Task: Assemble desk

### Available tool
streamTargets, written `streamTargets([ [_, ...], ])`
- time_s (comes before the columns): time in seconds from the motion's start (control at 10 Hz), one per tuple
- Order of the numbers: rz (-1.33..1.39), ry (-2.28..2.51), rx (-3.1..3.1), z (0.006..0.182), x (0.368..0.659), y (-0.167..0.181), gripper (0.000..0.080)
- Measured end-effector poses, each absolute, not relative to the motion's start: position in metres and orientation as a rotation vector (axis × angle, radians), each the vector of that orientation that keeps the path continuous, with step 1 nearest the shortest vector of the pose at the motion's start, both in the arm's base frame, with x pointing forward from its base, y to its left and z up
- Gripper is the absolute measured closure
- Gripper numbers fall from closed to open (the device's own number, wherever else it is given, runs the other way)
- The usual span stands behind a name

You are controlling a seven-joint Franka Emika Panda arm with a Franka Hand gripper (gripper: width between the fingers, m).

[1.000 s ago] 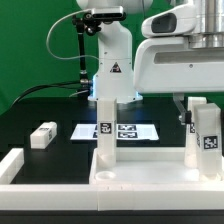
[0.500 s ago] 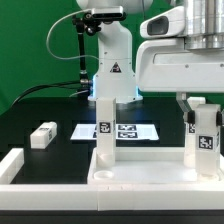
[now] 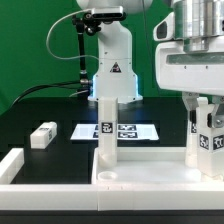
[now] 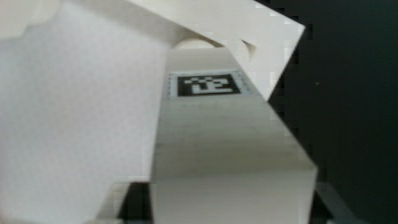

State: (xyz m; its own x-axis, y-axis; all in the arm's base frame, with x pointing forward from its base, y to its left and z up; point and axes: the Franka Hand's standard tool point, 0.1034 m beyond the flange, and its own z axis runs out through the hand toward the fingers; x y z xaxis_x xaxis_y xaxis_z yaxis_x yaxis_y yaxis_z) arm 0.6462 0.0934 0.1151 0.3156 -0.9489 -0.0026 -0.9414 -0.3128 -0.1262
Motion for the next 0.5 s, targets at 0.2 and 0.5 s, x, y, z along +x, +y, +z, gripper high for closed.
streamTargets([
  [0.2,-0.122,1.997,-2.240,0.1145,0.6396,0.0936,0.0505],
  [0.5,-0.100,2.130,-2.114,0.1147,0.6383,0.0984,0.0505],
])
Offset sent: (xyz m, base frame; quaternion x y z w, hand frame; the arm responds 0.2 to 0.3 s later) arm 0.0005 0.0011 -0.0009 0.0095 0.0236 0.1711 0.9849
